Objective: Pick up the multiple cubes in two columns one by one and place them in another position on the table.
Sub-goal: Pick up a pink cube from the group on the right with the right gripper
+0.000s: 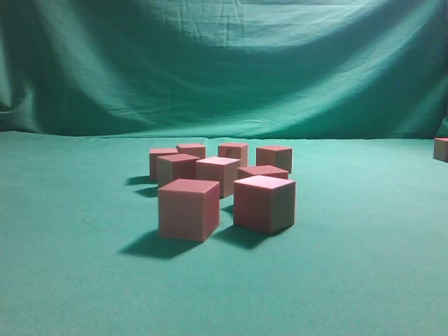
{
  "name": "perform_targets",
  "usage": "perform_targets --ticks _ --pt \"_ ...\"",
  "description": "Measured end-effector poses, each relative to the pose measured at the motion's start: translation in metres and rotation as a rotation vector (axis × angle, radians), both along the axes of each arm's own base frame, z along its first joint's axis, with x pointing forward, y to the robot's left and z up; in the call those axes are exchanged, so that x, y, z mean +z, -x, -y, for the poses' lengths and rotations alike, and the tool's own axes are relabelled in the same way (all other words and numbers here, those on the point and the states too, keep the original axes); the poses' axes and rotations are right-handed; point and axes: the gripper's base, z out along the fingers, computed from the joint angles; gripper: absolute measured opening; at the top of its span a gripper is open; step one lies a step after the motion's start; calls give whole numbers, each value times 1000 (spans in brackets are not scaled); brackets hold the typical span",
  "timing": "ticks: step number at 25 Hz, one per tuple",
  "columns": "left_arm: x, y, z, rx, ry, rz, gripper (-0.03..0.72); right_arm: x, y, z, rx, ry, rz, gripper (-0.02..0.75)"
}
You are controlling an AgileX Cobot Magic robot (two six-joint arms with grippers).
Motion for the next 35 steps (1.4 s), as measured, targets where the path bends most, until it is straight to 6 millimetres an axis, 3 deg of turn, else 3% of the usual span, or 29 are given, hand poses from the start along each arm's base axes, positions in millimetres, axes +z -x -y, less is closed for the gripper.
perform_targets --ticks 7,12,16,21,25,30,35 --pt "0 0 0 0 0 0 0 -28 -53 -1 4 -5 -34 449" --pt "0 0 0 0 0 0 0 -61 -98 -1 32 9 -103 449" --pt "0 0 0 0 0 0 0 -90 -120 -1 32 3 -137 449" --pt "0 0 0 0 0 0 0 -121 -127 -2 32 -5 -194 449" --pt "0 0 0 0 0 0 0 -121 -130 -2 36 -6 -166 449" --pt "0 0 0 0 0 0 0 -122 -131 -2 38 -6 -157 274" --pt "0 0 0 0 0 0 0 -119 -130 -2 37 -6 -154 275"
